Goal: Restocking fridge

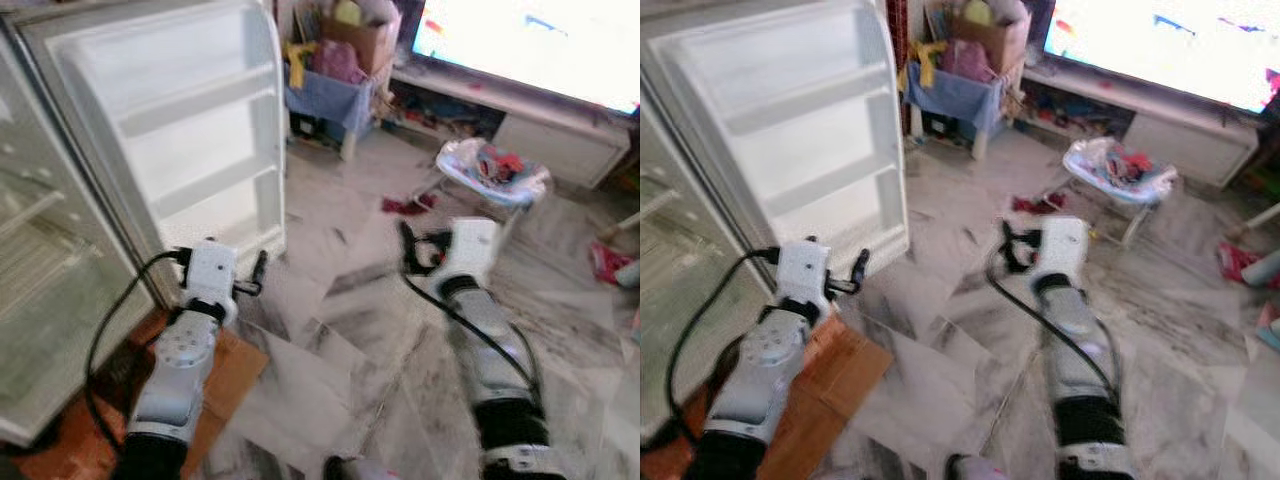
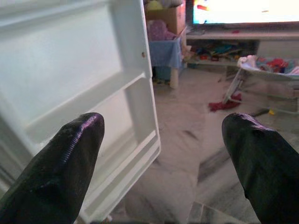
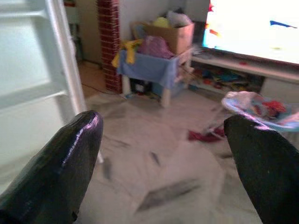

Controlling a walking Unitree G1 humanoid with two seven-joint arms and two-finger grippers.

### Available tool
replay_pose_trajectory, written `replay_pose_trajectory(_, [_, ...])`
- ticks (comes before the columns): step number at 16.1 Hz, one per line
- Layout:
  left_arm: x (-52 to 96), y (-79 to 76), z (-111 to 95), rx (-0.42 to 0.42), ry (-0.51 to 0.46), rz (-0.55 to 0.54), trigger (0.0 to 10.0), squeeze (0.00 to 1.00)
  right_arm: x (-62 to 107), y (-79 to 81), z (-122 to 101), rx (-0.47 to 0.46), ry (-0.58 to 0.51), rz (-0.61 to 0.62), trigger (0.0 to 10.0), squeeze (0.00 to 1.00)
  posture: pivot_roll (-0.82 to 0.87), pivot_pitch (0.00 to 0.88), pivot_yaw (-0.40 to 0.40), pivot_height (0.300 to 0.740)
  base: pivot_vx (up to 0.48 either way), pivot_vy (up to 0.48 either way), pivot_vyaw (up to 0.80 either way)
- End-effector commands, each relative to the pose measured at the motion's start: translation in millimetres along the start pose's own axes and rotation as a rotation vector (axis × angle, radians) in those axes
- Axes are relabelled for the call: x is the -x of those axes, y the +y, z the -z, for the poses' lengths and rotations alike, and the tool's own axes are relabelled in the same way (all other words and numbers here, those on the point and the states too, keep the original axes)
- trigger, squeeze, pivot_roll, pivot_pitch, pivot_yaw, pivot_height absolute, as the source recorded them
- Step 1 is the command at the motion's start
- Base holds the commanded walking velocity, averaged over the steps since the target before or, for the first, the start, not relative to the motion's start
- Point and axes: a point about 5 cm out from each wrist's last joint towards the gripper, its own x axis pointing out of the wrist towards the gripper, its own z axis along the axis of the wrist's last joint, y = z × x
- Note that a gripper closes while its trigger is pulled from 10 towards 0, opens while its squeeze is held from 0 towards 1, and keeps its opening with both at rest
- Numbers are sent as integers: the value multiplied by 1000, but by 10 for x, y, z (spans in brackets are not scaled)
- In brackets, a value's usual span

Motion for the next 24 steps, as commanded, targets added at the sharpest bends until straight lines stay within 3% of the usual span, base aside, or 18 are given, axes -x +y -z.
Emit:
replay_pose_trajectory(1, [-13,24,-23,-16,-11,7,10000,0,-17,31,-55,-9,-19,-2,10000,0,60,45,-34,740,0,0,-800])
replay_pose_trajectory(12, [-1,-57,-74,-22,-45,104,10000,0,-45,96,-81,-19,-26,-18,10000,0,60,50,-26,740,0,0,-582])
replay_pose_trajectory(15, [1,-109,-101,22,-58,160,10000,0,-42,100,-91,-16,-32,-16,10000,0,60,50,-26,740,0,0,-800])
replay_pose_trajectory(24, [26,-146,-121,29,-74,205,10000,0,-54,76,-102,-10,-37,-7,10000,0,54,52,-21,740,422,0,-800])
